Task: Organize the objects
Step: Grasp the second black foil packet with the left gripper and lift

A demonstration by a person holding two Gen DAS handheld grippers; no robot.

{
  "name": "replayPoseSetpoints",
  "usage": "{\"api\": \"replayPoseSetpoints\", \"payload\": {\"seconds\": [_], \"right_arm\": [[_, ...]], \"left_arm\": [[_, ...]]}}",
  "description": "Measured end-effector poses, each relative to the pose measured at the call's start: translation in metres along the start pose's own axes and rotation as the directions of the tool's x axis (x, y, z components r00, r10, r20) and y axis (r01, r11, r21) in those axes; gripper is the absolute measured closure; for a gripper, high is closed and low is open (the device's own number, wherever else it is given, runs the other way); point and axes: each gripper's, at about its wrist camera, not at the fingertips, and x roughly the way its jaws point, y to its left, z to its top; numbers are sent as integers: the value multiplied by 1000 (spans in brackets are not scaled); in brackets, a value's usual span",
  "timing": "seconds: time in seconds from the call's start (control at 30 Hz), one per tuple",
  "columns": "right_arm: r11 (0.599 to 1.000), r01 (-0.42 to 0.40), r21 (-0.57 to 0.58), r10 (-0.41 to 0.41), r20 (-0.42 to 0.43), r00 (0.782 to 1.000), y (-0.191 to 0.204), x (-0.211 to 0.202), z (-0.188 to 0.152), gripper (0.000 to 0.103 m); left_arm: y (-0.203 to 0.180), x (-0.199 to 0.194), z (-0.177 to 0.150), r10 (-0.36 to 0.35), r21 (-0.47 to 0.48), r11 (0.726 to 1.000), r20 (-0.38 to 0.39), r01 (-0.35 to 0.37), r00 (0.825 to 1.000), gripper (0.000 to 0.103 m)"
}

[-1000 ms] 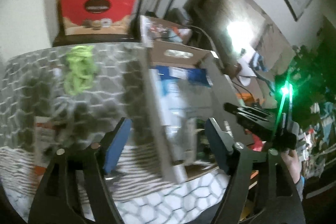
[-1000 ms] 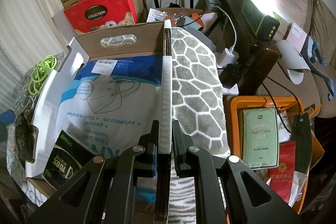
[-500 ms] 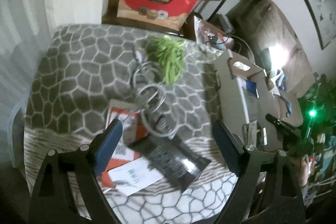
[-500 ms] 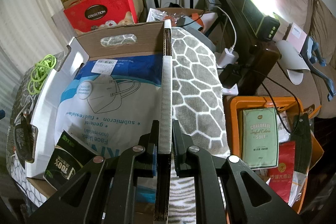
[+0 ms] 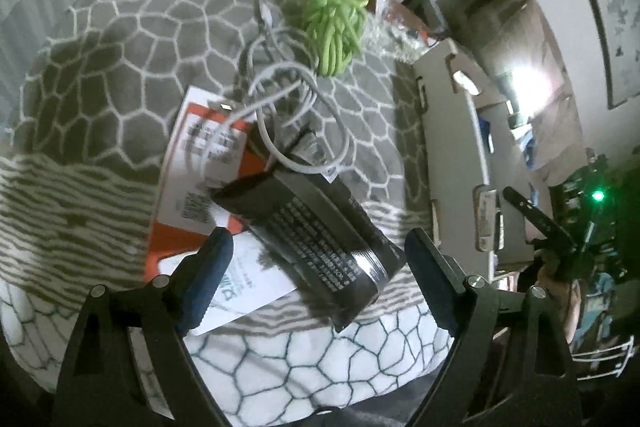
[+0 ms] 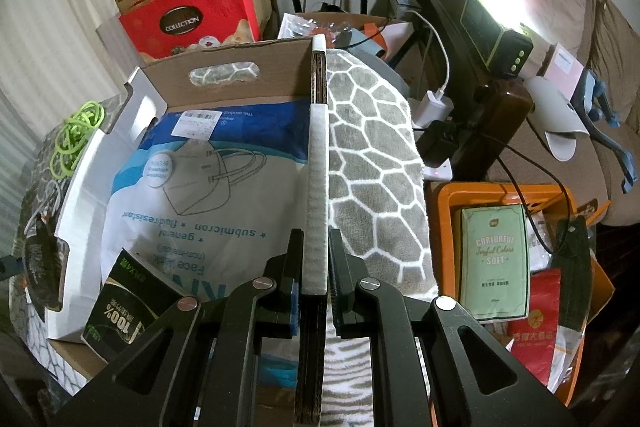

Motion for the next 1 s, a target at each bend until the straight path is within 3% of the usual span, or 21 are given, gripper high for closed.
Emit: {"api": "replayPoseSetpoints", "payload": {"seconds": [0.23,0.33,0.5,1.0], "right_arm": [[1000,4,-1,-4,-7,1000,3,3,3,93],[1000,2,2,-2,-7,1000,3,3,3,93],[1000,3,1,-3,-8,1000,3,3,3,93],[1000,-1,5,1,-9,1000,4,4,3,93]], "left_arm": [[-9,14,1,41,11,999,7,-41,999,19],[-12,17,3,74,24,997,14,-74,997,32],[-17,20,4,71,49,996,22,-72,997,49],[-55,-28,-5,-105,133,986,51,97,993,54]]}}
